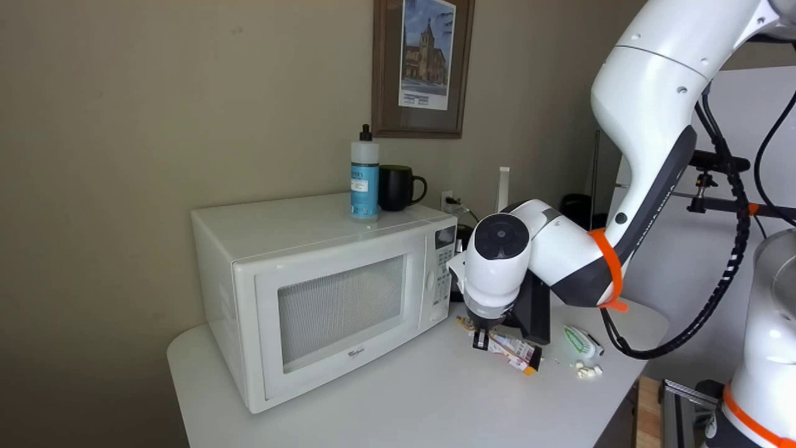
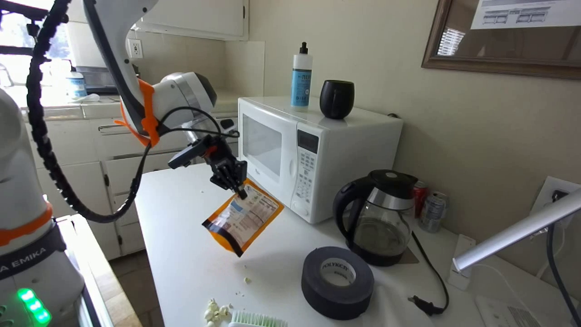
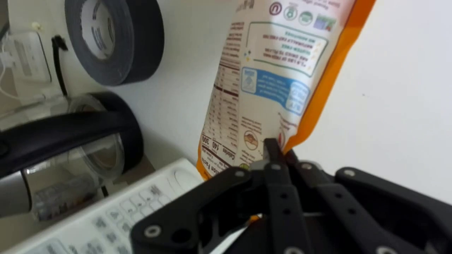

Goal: Move the object to the top of the microwave

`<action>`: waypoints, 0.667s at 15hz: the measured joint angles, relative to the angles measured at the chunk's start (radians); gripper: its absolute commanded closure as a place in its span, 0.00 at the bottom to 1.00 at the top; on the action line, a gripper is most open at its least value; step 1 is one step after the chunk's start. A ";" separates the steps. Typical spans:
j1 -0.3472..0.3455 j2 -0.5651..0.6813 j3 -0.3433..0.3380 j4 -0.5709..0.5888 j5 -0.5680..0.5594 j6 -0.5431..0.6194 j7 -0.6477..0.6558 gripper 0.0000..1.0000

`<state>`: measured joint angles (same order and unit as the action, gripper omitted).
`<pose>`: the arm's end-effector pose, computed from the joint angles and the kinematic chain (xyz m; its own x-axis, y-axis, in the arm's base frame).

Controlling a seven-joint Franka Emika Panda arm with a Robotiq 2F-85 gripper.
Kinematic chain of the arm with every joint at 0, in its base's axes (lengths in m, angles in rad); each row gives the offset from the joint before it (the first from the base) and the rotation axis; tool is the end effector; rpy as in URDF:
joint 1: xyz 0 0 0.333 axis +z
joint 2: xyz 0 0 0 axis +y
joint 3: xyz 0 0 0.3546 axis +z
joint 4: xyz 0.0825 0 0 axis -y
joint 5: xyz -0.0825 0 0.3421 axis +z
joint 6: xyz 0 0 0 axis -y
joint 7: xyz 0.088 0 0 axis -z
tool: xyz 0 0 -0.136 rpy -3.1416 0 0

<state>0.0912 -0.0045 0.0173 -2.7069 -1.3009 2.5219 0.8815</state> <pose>0.3667 0.0328 0.2661 0.9178 0.3949 0.0406 0.2953 -0.7474 0.5951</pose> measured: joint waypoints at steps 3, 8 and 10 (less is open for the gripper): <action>0.032 -0.064 0.069 -0.013 -0.018 -0.009 -0.032 0.99; 0.040 -0.081 0.080 -0.018 -0.025 -0.014 -0.043 1.00; 0.042 -0.078 0.089 -0.010 -0.048 0.016 -0.043 1.00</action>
<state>0.1332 -0.0830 0.1060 -2.7173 -1.3487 2.5382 0.8389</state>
